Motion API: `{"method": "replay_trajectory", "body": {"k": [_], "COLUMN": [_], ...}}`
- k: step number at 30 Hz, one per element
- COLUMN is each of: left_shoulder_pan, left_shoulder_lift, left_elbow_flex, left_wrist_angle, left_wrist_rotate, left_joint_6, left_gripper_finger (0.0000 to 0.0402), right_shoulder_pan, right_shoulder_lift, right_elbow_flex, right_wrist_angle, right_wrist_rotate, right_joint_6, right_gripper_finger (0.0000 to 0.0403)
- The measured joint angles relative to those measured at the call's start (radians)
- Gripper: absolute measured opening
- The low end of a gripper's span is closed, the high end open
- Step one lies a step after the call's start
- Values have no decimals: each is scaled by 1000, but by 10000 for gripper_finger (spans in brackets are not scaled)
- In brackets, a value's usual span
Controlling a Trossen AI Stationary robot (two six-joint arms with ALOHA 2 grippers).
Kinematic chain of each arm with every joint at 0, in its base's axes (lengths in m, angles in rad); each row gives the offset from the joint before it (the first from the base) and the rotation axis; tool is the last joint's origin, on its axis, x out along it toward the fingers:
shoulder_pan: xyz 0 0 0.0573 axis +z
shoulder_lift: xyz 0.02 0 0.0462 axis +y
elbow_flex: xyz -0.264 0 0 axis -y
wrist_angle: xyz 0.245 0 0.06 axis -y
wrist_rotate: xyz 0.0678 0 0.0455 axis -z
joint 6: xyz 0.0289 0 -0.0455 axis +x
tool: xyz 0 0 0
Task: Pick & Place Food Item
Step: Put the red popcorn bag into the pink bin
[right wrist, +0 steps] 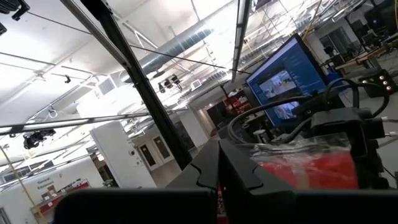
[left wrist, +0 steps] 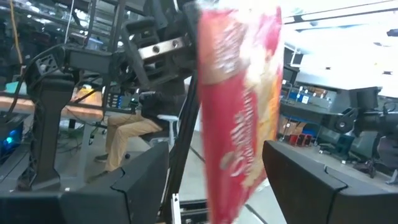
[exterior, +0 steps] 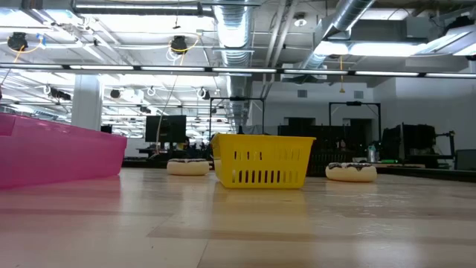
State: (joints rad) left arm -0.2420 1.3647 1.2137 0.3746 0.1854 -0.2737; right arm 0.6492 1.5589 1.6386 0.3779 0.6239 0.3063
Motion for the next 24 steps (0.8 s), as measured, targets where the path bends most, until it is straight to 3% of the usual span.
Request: {"method": "replay_trajectory", "body": {"k": [17,24], "left_shoulder_pan": [0,0], "left_shoulder_lift": [3,3], "left_elbow_flex": [0,0], "left_wrist_angle": [26,30], "left_wrist_rotate": [23,33], "left_joint_6": [-23,-23], "left_gripper_finger": [257,257], "right_shoulder_pan": [-57,-71], "right_shoulder_lift": [0,0], "right_elbow_flex": [0,0], "right_wrist_angle": [-1,-7], "right_wrist_rotate": [-131,-135], "right_joint_6": [20,25], "right_gripper_finger": [0,0]}}
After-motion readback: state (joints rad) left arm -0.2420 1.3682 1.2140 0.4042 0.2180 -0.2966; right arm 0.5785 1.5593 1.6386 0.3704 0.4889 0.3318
